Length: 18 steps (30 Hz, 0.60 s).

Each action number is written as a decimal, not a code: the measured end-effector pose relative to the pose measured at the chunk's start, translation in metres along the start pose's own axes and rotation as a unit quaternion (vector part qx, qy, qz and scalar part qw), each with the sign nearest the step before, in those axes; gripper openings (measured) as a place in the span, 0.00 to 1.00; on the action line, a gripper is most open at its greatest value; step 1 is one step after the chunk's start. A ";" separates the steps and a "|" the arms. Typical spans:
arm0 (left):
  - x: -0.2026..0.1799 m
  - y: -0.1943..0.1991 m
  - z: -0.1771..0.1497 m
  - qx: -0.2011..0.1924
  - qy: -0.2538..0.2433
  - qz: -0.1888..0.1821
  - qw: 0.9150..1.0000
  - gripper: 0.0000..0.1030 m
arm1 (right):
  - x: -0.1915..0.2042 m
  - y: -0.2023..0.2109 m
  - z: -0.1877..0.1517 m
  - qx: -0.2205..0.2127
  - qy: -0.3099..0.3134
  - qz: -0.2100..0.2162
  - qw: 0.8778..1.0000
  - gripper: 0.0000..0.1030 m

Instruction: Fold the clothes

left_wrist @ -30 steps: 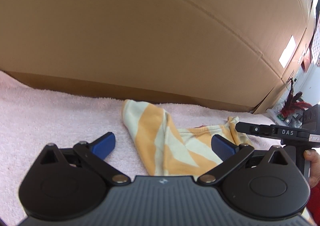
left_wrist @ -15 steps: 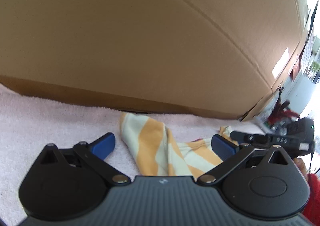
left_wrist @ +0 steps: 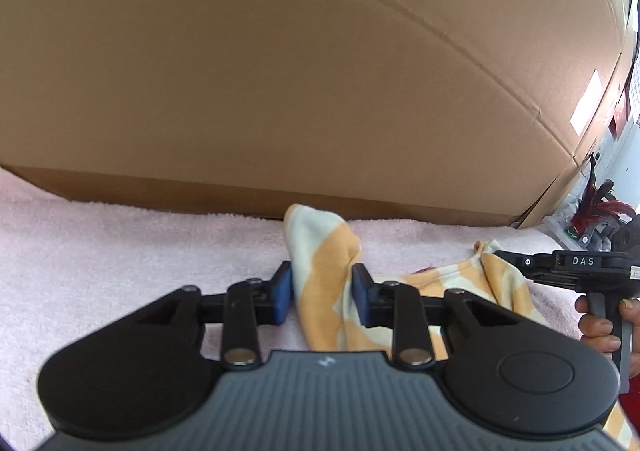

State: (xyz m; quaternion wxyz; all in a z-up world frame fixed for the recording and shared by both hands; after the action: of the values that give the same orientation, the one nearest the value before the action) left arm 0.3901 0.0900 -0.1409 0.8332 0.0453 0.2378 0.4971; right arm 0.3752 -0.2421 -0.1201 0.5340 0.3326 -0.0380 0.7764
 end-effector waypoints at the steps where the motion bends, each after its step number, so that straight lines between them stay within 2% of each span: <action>1: -0.001 -0.001 0.000 0.000 0.001 -0.003 1.000 0.34 | 0.001 -0.004 0.000 0.004 -0.002 0.003 1.000 0.06; 2: -0.003 -0.002 0.000 0.000 0.002 -0.012 1.000 0.52 | 0.002 -0.008 -0.001 0.007 -0.004 0.006 1.000 0.06; 3: -0.005 -0.002 0.000 0.001 -0.001 -0.021 1.000 0.65 | 0.000 -0.009 0.000 0.009 -0.011 0.010 1.000 0.08; 6: -0.010 0.000 0.000 0.001 -0.019 -0.026 0.999 0.79 | -0.004 -0.008 0.003 -0.004 -0.029 0.015 0.999 0.15; 8: -0.005 0.008 0.004 -0.014 -0.025 0.000 1.000 0.80 | -0.006 -0.002 0.009 -0.032 -0.028 0.007 0.999 0.23; 11: 0.003 0.037 0.013 -0.023 -0.007 0.043 0.999 0.72 | -0.009 0.010 0.016 -0.067 -0.036 0.012 0.997 0.23; 13: 0.000 0.073 0.018 -0.036 -0.003 0.052 0.998 0.74 | -0.008 0.018 0.016 -0.059 -0.047 0.009 0.997 0.23; 15: -0.010 0.112 0.012 -0.047 -0.021 0.051 0.997 0.84 | 0.010 0.039 0.013 -0.047 -0.043 0.038 0.997 0.23; 16: -0.016 0.131 0.005 -0.045 -0.027 0.049 0.997 0.87 | 0.022 0.055 0.010 -0.041 -0.029 0.059 0.997 0.23; 18: -0.030 0.165 -0.016 -0.030 -0.041 0.044 0.998 0.88 | 0.047 0.092 -0.007 -0.020 0.031 0.072 0.997 0.32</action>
State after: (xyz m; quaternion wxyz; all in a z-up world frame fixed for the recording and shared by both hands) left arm 0.2385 0.1449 -0.0931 0.8208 0.0513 0.1860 0.5377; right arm 0.2834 -0.2410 -0.0724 0.4839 0.2945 -0.0609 0.8218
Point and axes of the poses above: each gripper's, at about its wrist camera, not at the fingertips, and y roughly against the way its jaws point, x to its left, z to its top, the point moved 7 cm from there along -y, roughly the way its jaws point, and after that the axes turned 12 degrees about -x, right-handed, at the moved point
